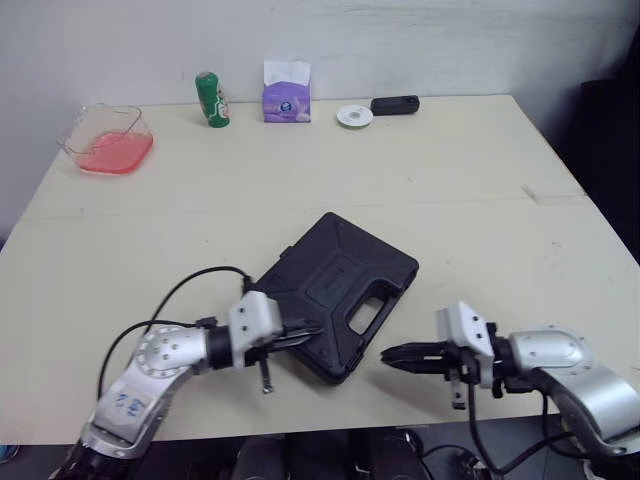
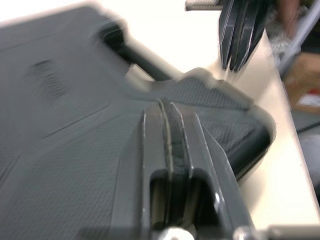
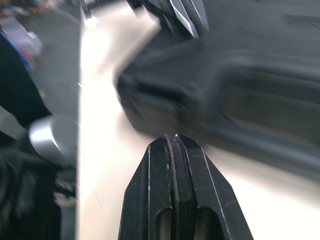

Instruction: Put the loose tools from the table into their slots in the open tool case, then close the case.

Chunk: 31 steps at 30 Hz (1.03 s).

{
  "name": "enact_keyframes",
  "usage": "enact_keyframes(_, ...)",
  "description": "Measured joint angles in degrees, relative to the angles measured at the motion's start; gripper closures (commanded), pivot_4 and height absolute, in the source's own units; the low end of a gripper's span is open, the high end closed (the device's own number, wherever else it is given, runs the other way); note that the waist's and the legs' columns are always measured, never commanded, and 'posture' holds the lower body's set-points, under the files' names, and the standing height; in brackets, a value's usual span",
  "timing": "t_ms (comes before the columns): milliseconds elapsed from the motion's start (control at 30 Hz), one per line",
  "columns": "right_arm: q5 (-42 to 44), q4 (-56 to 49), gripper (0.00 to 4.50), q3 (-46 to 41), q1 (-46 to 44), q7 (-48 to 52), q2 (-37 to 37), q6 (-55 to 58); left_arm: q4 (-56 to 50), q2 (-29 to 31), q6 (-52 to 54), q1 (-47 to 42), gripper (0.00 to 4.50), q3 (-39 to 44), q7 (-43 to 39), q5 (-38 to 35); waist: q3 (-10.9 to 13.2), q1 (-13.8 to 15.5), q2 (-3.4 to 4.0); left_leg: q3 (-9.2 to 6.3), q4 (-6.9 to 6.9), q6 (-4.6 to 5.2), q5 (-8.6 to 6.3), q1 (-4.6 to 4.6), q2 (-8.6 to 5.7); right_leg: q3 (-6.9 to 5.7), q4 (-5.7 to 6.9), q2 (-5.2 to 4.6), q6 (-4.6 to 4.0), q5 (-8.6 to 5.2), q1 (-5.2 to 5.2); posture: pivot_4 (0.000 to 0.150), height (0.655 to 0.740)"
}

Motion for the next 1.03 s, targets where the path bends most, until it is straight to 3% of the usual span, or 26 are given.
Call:
enact_keyframes(33,0.5,1.3,4.5,-1.3,-0.5,1.0,-0.5,-1.0,0.1,0.3,0.0,1.3,2.83,2.9,-1.1,-2.2,0.1,-0.1,0.0,0.05,0.0,0.0,0.0,-0.06,-0.01,0.03,0.0,0.0,0.01,0.01,-0.09,0.15,0.74)
enact_keyframes(67,1.0,2.6,3.85,-3.1,-0.7,1.8,-1.3,-1.5,0.3,0.6,0.0,2.1,2.31,5.8,-1.6,-4.0,0.2,0.0,0.0,0.07,0.01,0.02,0.01,-0.17,-0.03,0.03,0.02,-0.01,0.03,0.02,-0.2,0.15,0.74)
enact_keyframes(100,1.3,4.8,3.59,-5.1,-1.8,2.6,-2.6,-2.0,0.9,1.3,0.3,2.8,1.88,9.6,-2.0,-6.1,0.2,0.0,-0.07,0.11,0.02,0.04,0.03,-0.24,-0.05,0.02,0.07,-0.01,0.05,0.03,-0.33,0.15,0.74)
enact_keyframes(233,0.4,12.8,1.65,-9.2,-5.8,4.7,-6.1,-5.1,3.4,6.1,2.3,5.9,0.11,20.1,-3.0,-8.4,0.3,-0.1,-0.14,0.14,0.04,0.03,0.02,-0.29,-0.06,-0.15,0.08,0.02,0.06,0.03,-0.42,0.15,0.74)
enact_keyframes(267,-0.9,16.3,1.01,-10.1,-7.0,4.8,-7.0,-7.2,4.9,7.8,3.4,8.5,0.0,24.0,-3.6,-8.7,0.4,-0.2,-0.15,0.26,0.02,0.02,0.01,-0.29,-0.06,-0.19,0.08,0.04,0.06,0.03,-0.5,0.15,0.74)
enact_keyframes(333,-2.8,20.9,0.17,-11.3,-8.3,4.6,-7.3,-9.9,7.0,8.4,3.3,11.4,0.0,28.4,-4.0,-8.6,0.5,-0.3,-0.17,0.33,0.01,0.0,0.0,-0.29,-0.06,-0.2,0.06,0.05,0.07,0.03,-0.53,0.15,0.74)
enact_keyframes(500,-7.2,32.2,0.03,-11.5,-15.4,3.6,-7.9,-17.9,11.5,7.4,1.0,16.5,0.0,37.0,-0.6,-5.2,0.7,-0.3,-0.22,0.4,0.02,0.0,-0.01,-0.32,-0.08,-0.16,0.07,0.02,0.14,0.06,-0.59,0.15,0.74)
enact_keyframes(567,-9.3,39.1,0.03,-11.5,-20.0,3.3,-9.5,-21.7,14.6,8.7,4.7,18.9,0.0,39.7,1.5,-3.9,0.8,-0.7,-0.12,0.44,0.03,0.0,0.0,-0.32,-0.08,-0.13,0.08,0.02,0.16,0.07,-0.63,0.15,0.74)
enact_keyframes(700,-12.9,50.2,0.03,-10.0,-28.8,3.5,-9.8,-27.9,16.7,8.1,5.0,17.0,0.0,41.1,5.1,-2.6,0.9,-0.9,-0.12,0.4,0.02,-0.27,0.15,-0.32,-0.06,-0.14,0.14,-0.02,0.15,0.07,-0.63,0.15,0.74)
enact_keyframes(833,-14.0,54.8,0.03,-9.0,-32.8,3.3,-7.9,-31.5,16.3,7.8,-0.3,16.0,0.0,41.1,7.2,1.1,0.9,-1.6,-0.12,0.46,-0.08,-0.43,0.19,-0.32,-0.06,-0.08,0.13,-0.04,0.15,0.07,-0.64,0.15,0.74)
enact_keyframes(1033,-15.1,57.7,0.03,-8.8,-34.1,1.1,-5.7,-33.5,15.7,6.0,-1.2,15.2,0.0,40.3,6.9,0.9,0.9,-1.9,-0.08,0.83,-0.05,-0.42,0.19,-0.3,-0.03,-0.1,0.24,-0.03,0.17,0.08,-0.8,0.15,0.74)
